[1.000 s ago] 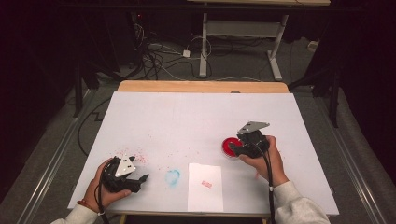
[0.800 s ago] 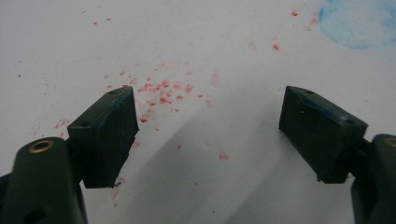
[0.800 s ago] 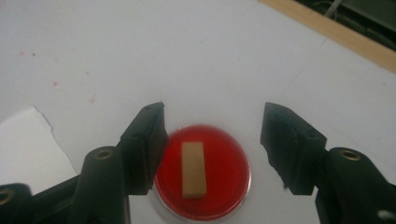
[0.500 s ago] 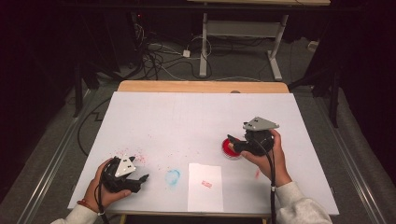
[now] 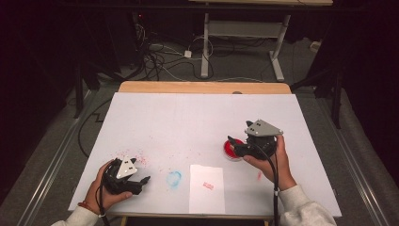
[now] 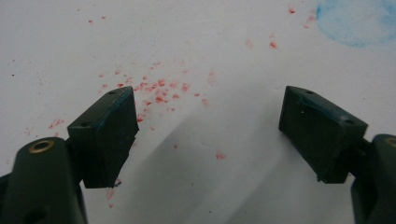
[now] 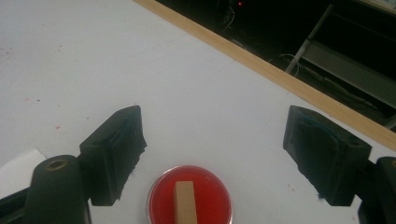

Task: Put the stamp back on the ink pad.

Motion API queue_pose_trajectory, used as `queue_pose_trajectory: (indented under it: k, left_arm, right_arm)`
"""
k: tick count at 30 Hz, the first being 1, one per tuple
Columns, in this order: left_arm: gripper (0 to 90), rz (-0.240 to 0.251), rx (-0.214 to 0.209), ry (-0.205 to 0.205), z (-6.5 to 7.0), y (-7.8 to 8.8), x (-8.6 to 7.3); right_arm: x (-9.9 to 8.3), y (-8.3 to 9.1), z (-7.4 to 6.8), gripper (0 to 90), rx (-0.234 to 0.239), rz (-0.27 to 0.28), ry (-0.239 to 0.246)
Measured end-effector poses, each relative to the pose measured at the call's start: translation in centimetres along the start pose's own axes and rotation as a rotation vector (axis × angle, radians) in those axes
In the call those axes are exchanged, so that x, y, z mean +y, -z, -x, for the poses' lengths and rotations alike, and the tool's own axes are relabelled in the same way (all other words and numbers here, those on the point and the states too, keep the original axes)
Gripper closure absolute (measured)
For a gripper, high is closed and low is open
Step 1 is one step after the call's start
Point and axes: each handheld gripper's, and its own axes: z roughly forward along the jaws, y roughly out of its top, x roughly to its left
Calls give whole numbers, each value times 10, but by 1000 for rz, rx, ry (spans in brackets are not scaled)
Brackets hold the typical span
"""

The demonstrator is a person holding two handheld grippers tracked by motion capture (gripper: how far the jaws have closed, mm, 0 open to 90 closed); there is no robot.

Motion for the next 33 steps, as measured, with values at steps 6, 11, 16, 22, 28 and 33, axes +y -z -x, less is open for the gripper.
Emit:
queue_pose_trajectory:
  k: [6,11,16,22,28,33]
  left_arm:
    - [188,2,-1,0,0,0,0]
    - [188,6,-2,0,0,1,0]
    - [188,9,2,-2,0,1,0]
    - [188,9,3,-1,-1,2,0]
    - [188,13,8,-3,0,3,0]
    - [188,16,9,-3,0,3,0]
  right_arm:
    - [1,6,-2,200,-11,22,14]
    - [2,12,-2,199,-10,30,13]
    - [2,18,-1,189,-3,28,9]
    - [0,25,-1,175,-16,30,19]
    - [-4,34,-2,167,-29,41,42]
    - [-7,41,-1,167,-29,47,44]
